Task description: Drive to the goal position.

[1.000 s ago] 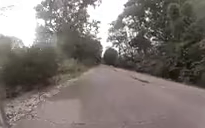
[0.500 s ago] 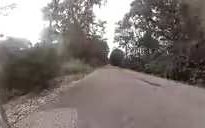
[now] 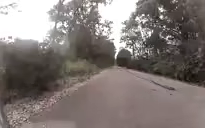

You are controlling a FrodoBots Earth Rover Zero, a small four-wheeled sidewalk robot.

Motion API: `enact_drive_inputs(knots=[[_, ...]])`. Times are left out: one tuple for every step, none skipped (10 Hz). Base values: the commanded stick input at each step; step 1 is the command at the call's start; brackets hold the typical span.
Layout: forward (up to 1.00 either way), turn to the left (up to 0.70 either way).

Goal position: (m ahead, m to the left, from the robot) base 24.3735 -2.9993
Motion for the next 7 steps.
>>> enact_drive_inputs(knots=[[0.70,0.00],[0.70,0.00],[0.70,0.00],[0.70,0.00],[0.70,0.00],[0.70,0.00],[0.70,0.00]])
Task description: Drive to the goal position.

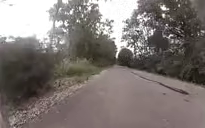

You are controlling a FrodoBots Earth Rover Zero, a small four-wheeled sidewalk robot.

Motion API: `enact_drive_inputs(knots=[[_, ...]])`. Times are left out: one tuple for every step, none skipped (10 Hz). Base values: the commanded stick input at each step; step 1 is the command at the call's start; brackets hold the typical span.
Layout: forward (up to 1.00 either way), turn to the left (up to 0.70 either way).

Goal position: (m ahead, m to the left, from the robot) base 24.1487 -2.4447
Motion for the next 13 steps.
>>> enact_drive_inputs(knots=[[0.70,0.00],[0.70,0.00],[0.70,0.00],[0.70,0.00],[0.70,0.00],[0.70,-0.09],[0.70,-0.30],[0.70,-0.15],[0.70,0.00],[0.70,0.00],[0.70,0.00],[0.70,0.00],[0.70,0.00]])
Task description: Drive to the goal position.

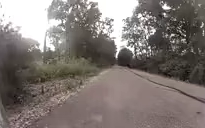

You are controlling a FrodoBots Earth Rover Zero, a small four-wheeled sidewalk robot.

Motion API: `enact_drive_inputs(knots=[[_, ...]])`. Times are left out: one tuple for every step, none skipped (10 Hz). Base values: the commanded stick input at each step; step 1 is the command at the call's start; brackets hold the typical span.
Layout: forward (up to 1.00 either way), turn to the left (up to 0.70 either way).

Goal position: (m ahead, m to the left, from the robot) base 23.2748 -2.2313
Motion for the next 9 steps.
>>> enact_drive_inputs(knots=[[0.70,0.00],[0.70,0.00],[0.70,0.00],[0.70,0.00],[0.70,0.00],[0.70,0.00],[0.70,0.00],[0.70,0.00],[0.70,-0.30]])
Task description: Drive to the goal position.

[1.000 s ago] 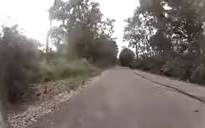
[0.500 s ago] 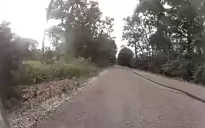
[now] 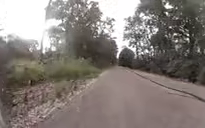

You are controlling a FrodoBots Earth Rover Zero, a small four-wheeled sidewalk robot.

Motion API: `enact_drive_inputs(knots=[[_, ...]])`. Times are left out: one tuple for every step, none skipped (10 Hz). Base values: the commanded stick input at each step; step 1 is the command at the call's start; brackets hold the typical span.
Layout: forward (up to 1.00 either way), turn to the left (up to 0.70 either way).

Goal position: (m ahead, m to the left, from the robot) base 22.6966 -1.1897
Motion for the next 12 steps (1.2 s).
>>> enact_drive_inputs(knots=[[0.70,-0.35],[0.70,-0.35],[0.70,-0.05],[0.70,0.00],[0.70,0.00],[0.70,0.00],[0.70,0.00],[0.70,0.00],[0.70,0.00],[0.70,0.00],[0.70,0.00],[0.70,0.00]])
